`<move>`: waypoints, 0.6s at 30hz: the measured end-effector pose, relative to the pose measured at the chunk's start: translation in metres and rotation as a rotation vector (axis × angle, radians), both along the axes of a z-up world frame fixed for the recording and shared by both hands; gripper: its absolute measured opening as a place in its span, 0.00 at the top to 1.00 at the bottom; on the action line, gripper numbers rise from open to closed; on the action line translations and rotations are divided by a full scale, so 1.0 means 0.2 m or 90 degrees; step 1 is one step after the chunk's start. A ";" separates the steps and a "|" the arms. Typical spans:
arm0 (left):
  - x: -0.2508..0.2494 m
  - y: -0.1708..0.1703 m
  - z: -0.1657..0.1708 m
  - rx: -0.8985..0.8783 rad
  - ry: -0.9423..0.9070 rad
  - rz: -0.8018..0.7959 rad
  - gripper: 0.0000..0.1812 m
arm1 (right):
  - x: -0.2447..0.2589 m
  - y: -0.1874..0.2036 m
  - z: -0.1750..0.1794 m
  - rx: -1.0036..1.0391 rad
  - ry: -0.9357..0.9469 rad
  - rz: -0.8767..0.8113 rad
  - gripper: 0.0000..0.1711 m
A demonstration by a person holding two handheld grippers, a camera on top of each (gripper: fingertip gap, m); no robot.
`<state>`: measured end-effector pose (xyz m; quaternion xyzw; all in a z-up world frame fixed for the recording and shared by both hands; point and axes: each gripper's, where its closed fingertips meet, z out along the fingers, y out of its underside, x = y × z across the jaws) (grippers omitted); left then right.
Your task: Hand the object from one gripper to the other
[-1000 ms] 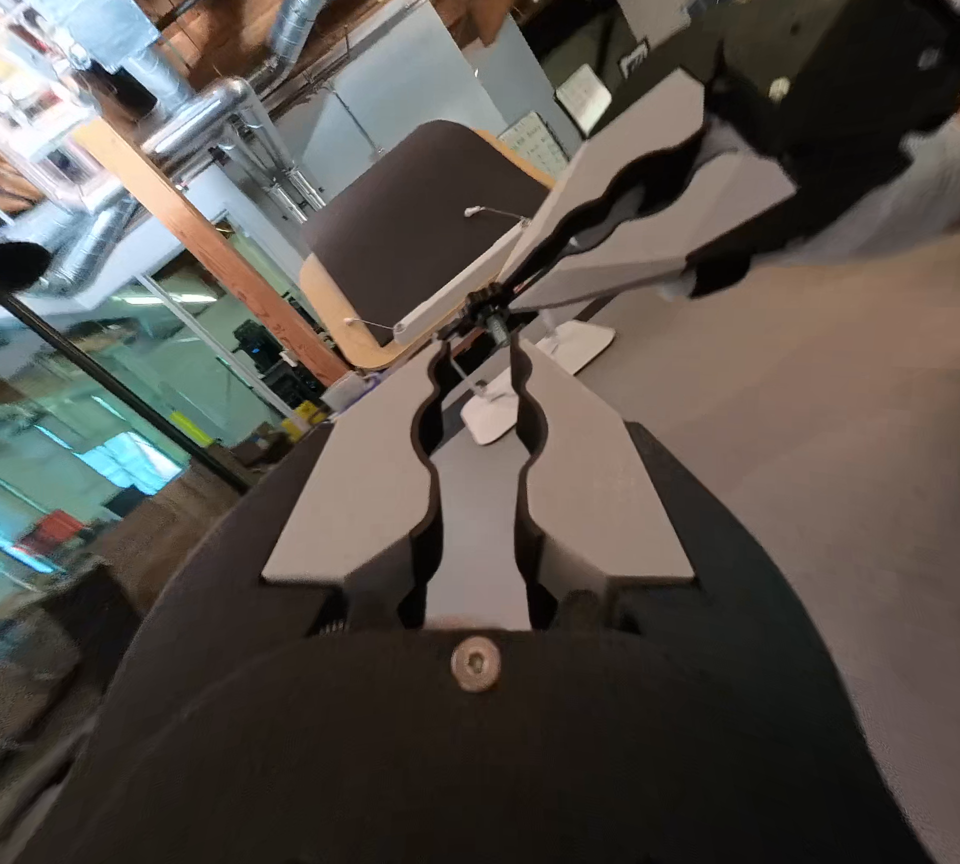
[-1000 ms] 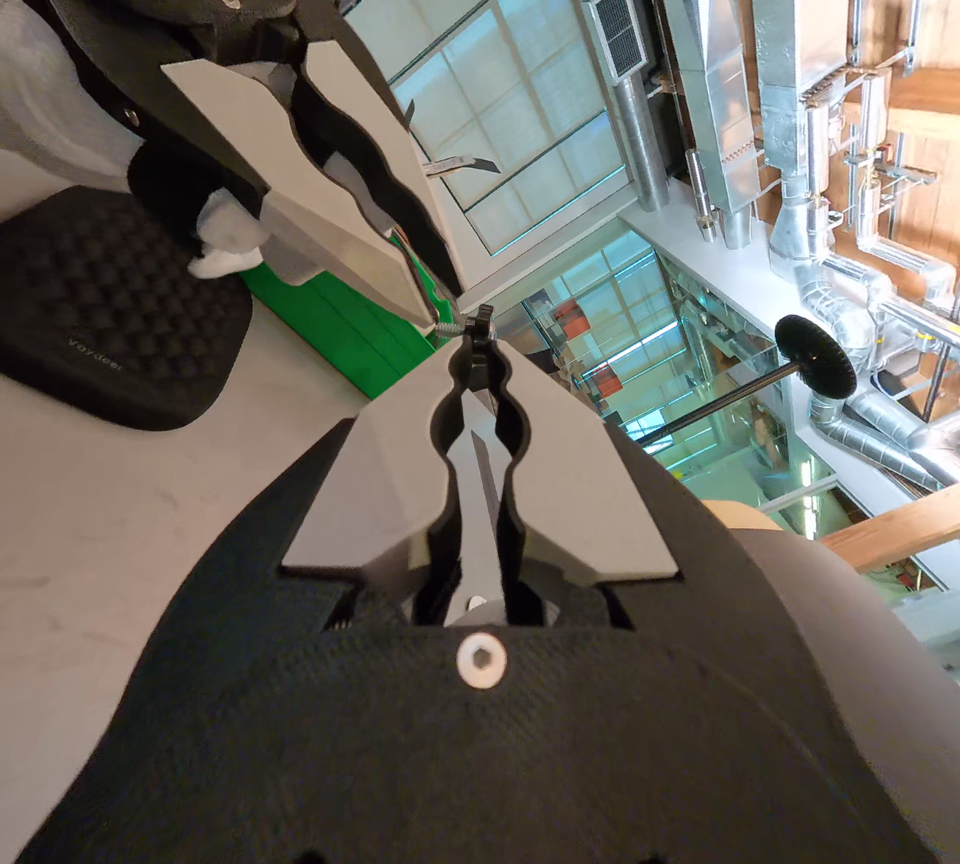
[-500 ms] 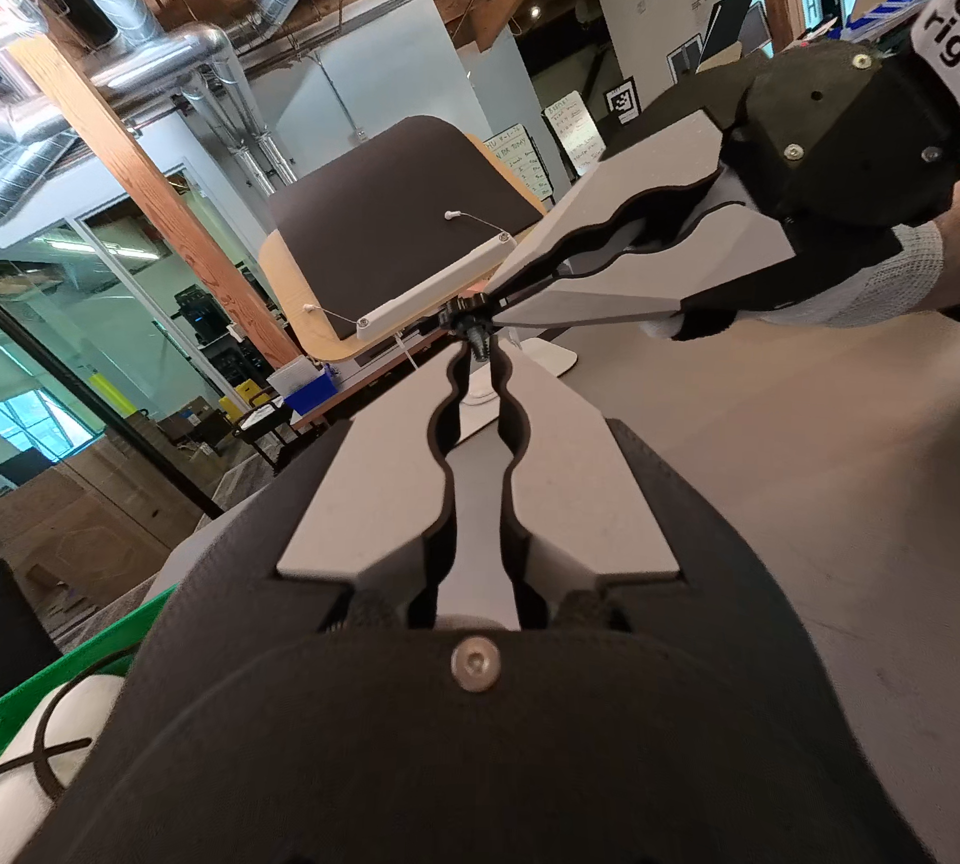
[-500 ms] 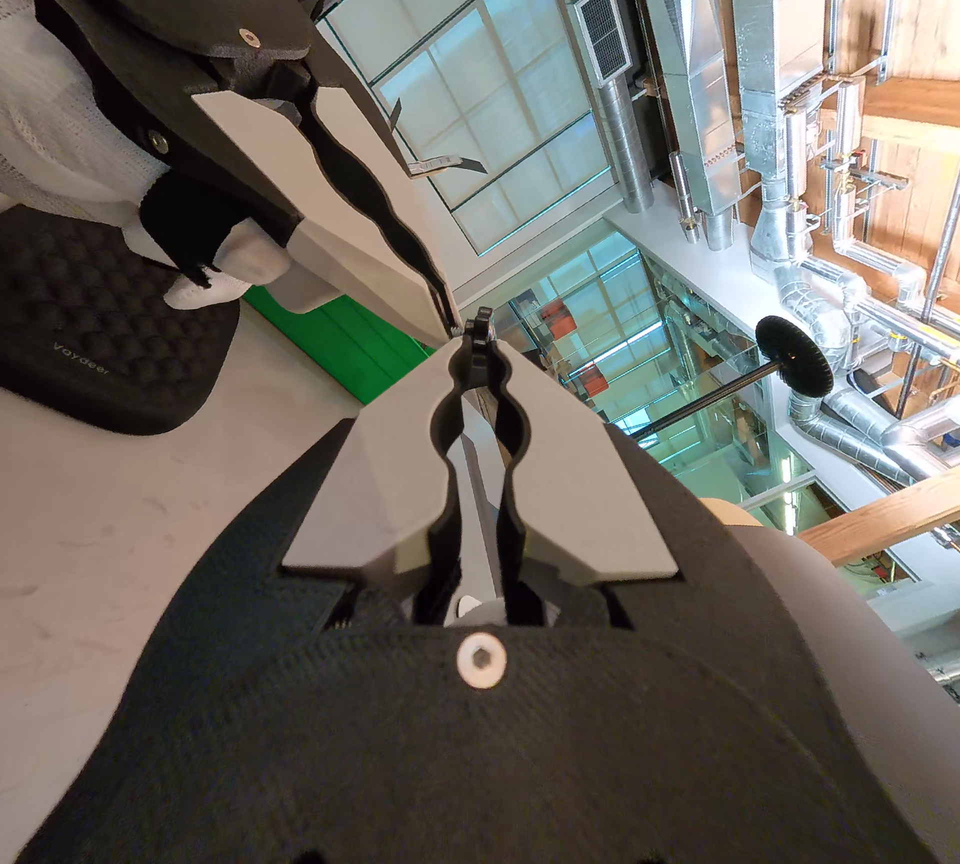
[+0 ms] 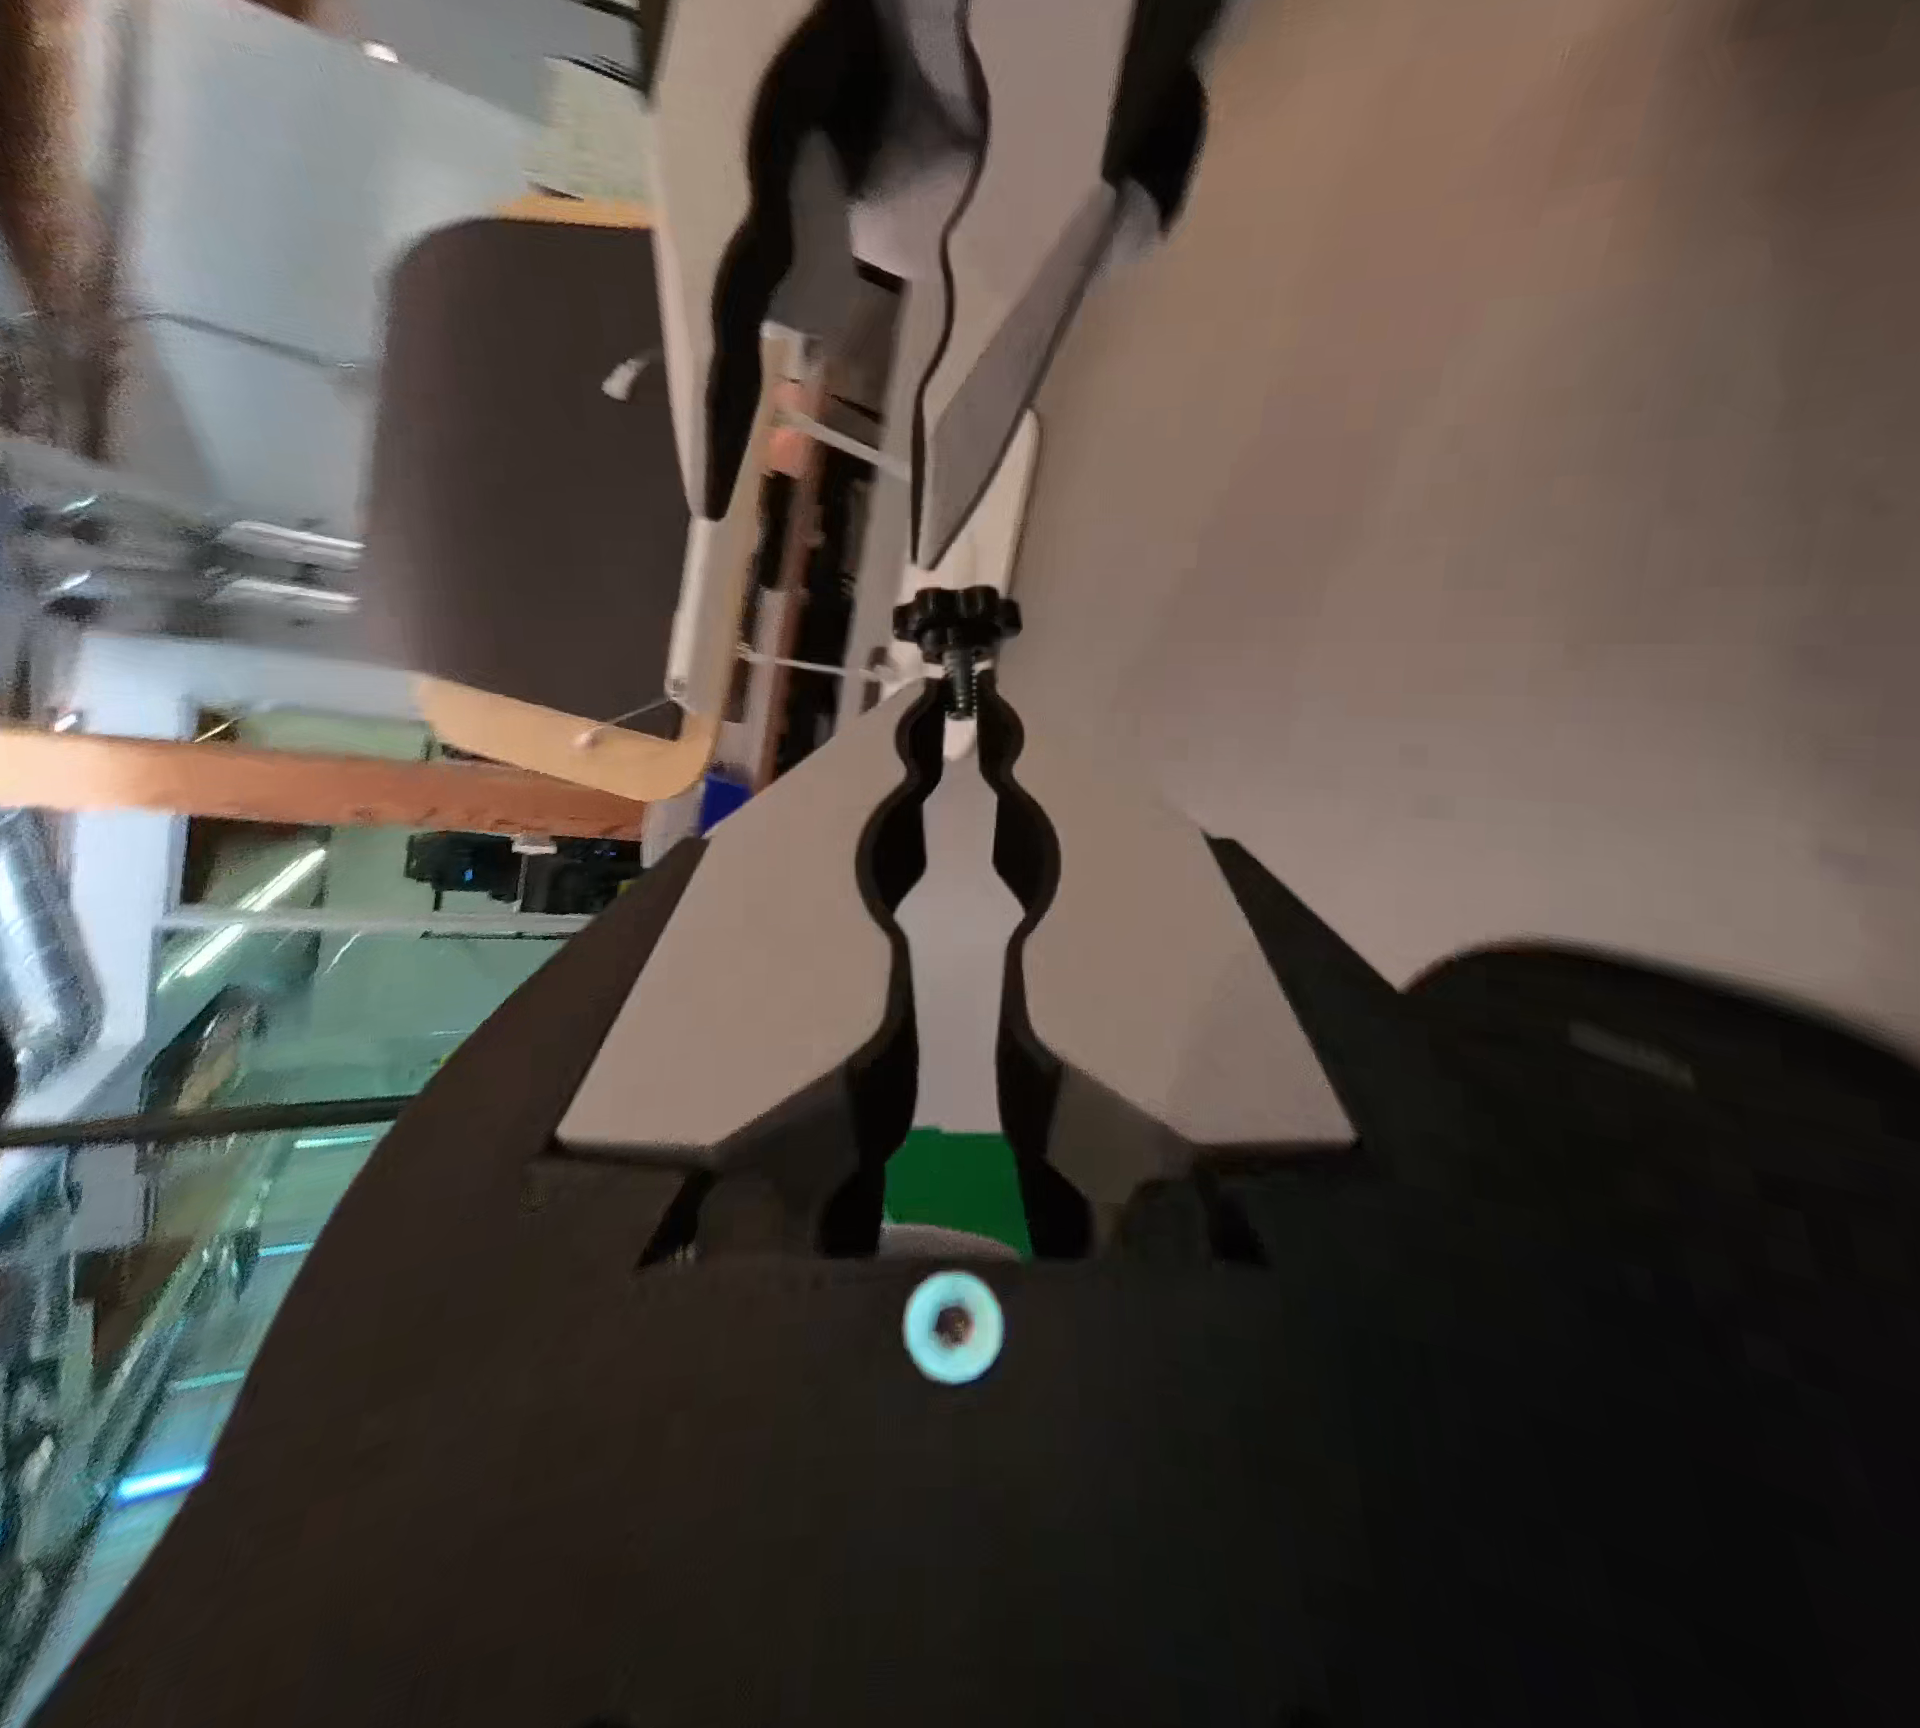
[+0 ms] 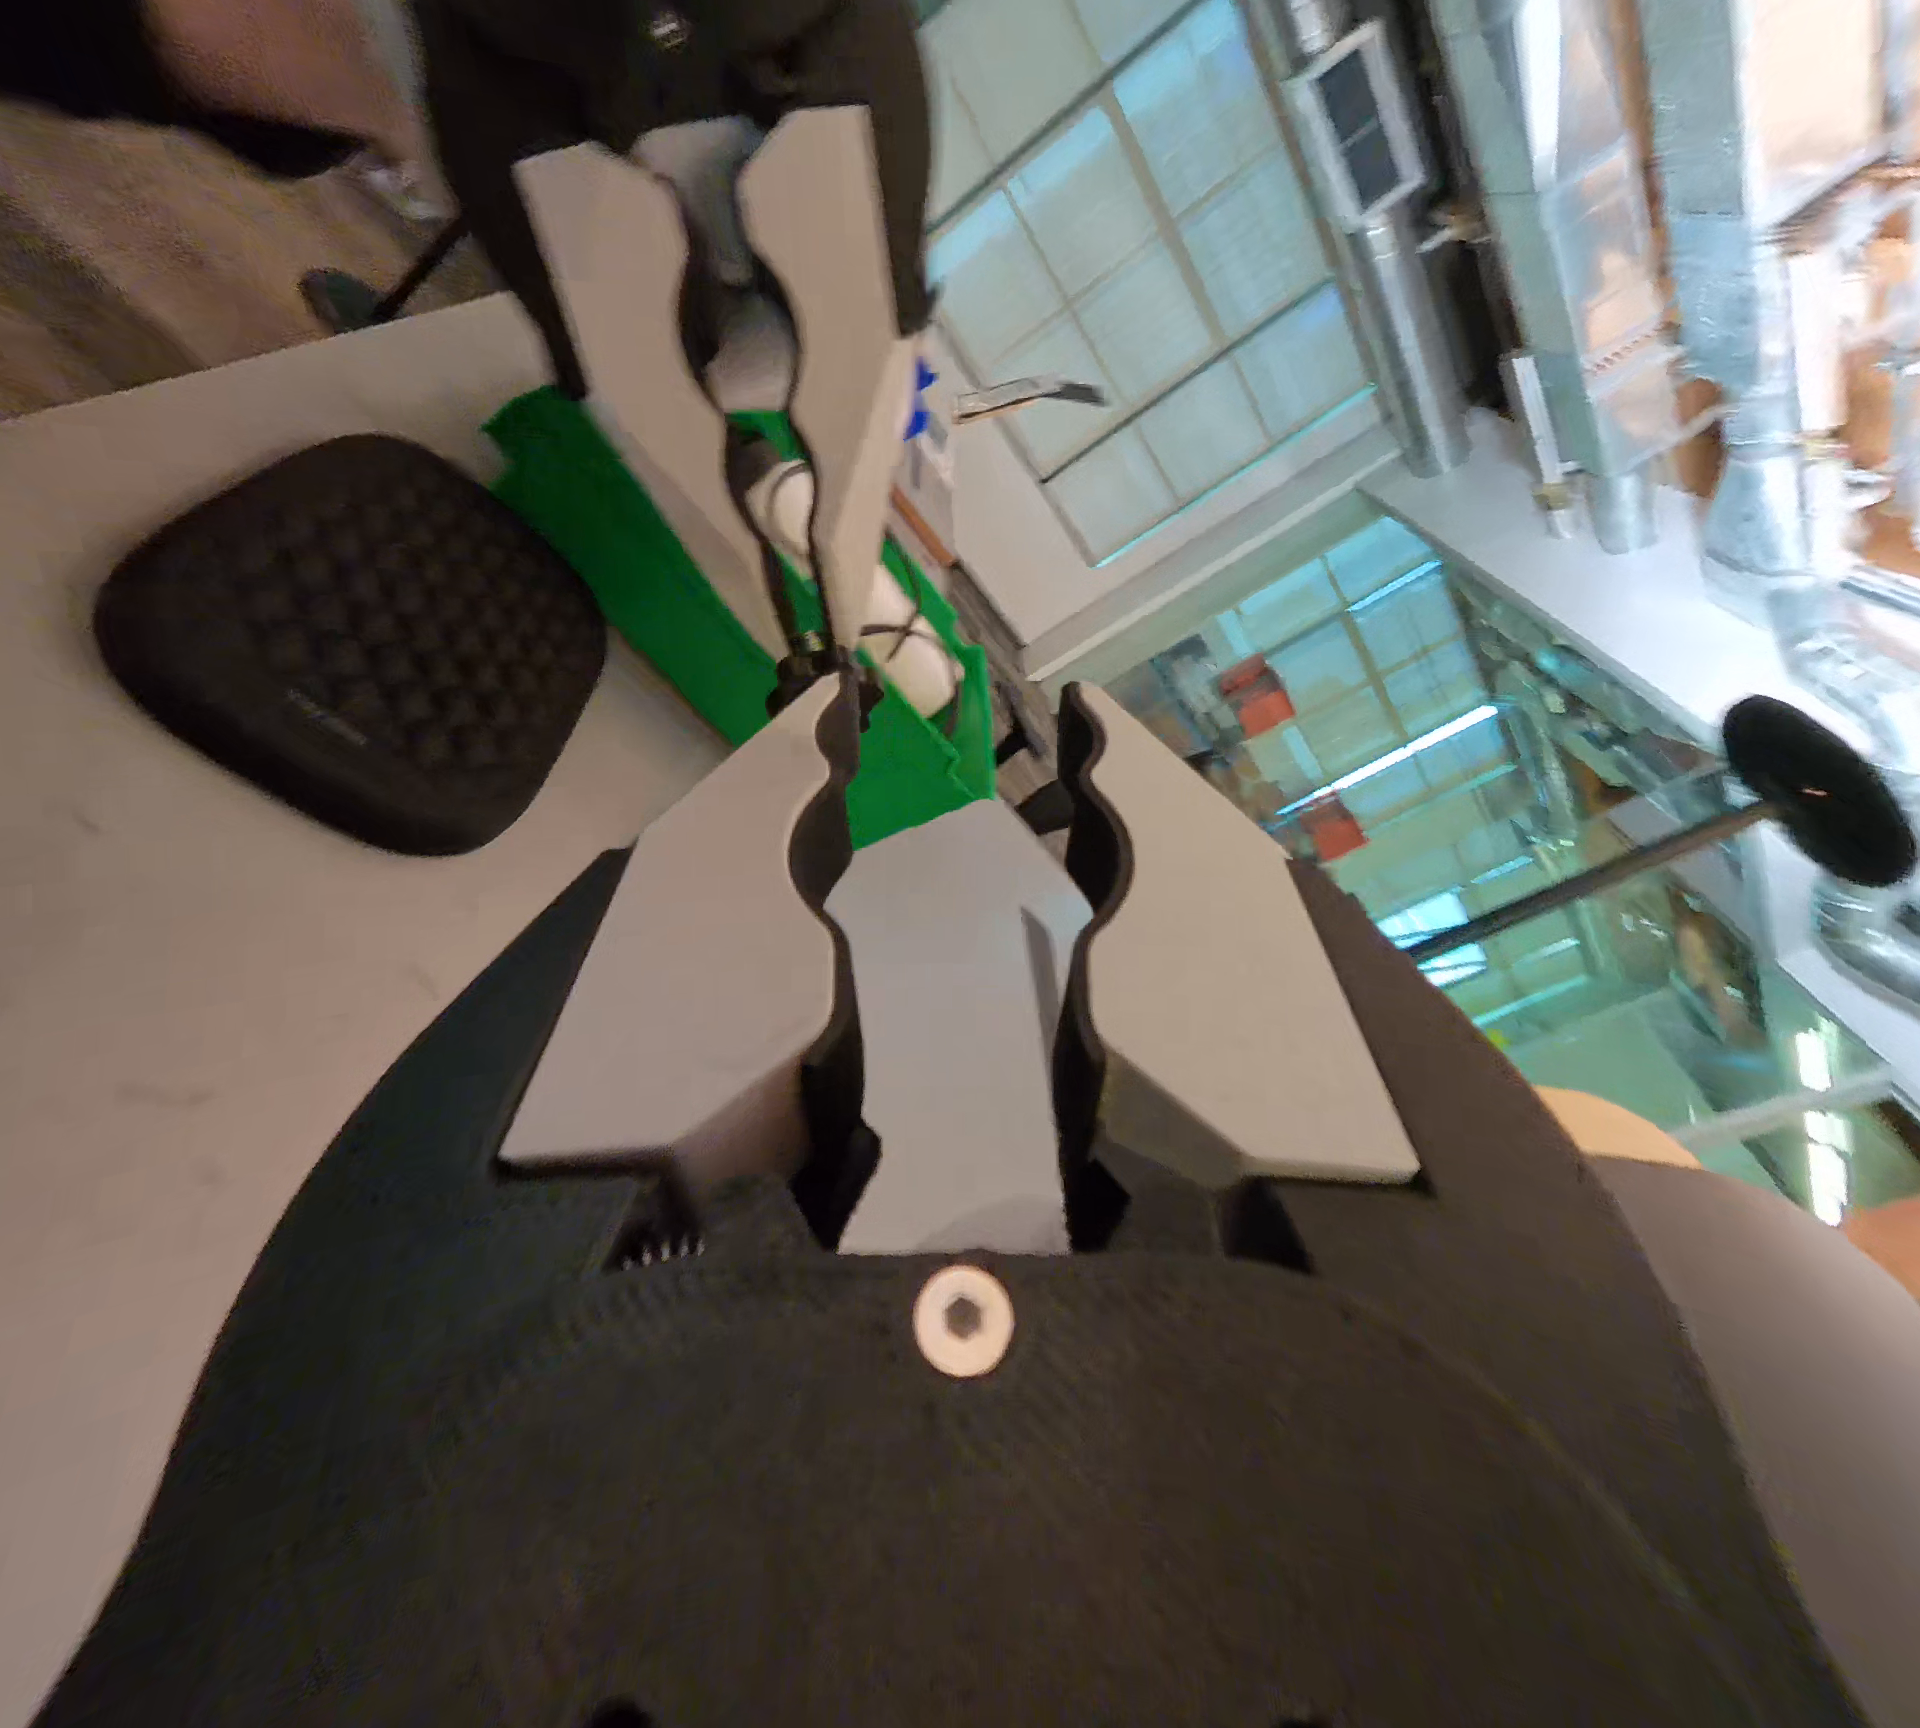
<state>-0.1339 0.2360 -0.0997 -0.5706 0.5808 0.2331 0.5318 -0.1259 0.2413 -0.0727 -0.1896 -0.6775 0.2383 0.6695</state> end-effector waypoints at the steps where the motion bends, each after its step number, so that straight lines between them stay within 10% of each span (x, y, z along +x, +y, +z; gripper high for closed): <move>1: -0.02 -0.01 -0.02 -0.039 0.044 -0.001 0.98 | -0.01 -0.01 -0.04 0.004 -0.040 0.007 0.79; 7: -0.04 0.00 -0.08 -0.194 0.219 0.046 0.98 | -0.07 0.03 -0.26 0.036 -0.183 -0.049 0.69; 18: -0.01 0.06 -0.12 -0.204 0.296 0.072 0.98 | -0.09 0.05 -0.29 0.009 -0.181 -0.086 0.87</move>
